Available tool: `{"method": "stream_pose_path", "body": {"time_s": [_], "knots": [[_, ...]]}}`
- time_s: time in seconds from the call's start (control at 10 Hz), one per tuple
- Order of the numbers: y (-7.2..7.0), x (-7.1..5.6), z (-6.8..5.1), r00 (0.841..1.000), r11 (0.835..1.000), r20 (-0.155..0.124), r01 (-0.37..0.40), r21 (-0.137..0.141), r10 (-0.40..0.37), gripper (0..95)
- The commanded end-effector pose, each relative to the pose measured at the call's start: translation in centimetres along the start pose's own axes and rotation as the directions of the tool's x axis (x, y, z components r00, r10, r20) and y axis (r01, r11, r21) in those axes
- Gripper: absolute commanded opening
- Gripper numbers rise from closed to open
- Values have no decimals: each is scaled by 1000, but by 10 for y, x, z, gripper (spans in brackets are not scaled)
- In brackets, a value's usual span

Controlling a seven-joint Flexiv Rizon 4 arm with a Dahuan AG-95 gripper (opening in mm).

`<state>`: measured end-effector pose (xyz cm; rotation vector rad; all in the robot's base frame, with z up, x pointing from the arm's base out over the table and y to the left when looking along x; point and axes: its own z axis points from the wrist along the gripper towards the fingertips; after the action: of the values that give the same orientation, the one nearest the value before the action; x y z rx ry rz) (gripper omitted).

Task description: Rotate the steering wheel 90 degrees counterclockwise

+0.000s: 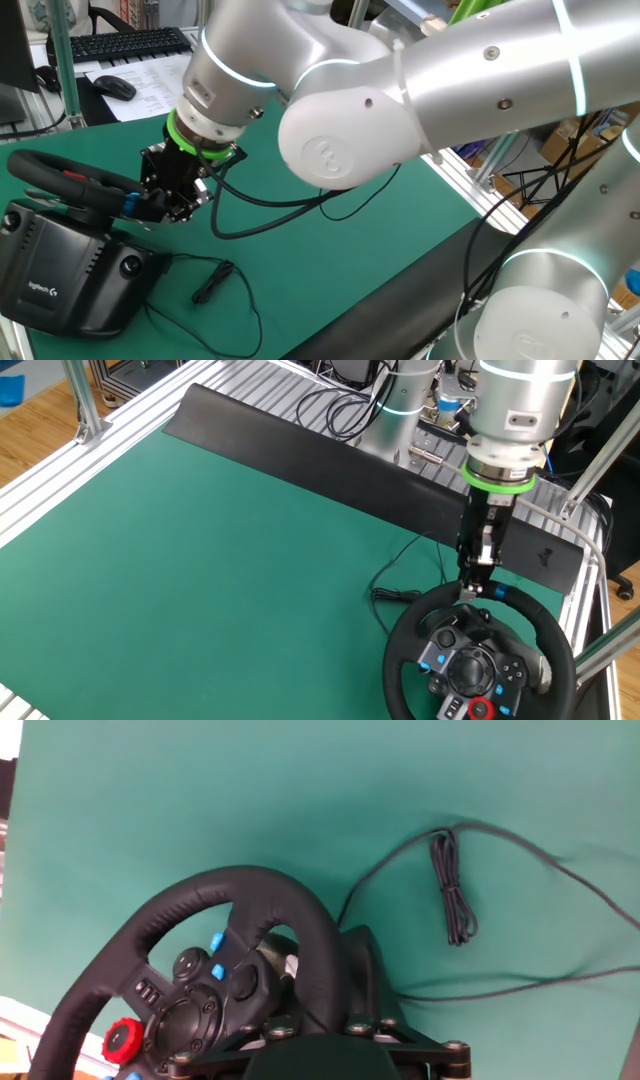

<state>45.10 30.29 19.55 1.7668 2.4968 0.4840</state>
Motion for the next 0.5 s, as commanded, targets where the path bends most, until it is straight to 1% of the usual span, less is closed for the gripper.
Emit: {"method": "stream_pose_path", "body": {"time_s": [0.1, 0.2, 0.3, 0.4, 0.5], "knots": [[5, -2, 9, 1000, 1000, 9, 11, -11, -10, 0], [6, -2, 17, 999, 1000, 31, 24, -5, -24, 0], [8, -3, 24, 999, 1000, 39, 28, -11, -27, 0], [9, -4, 28, 999, 999, 44, 30, -10, -30, 0], [12, -6, 34, 998, 999, 47, 31, -16, -30, 0]]}}
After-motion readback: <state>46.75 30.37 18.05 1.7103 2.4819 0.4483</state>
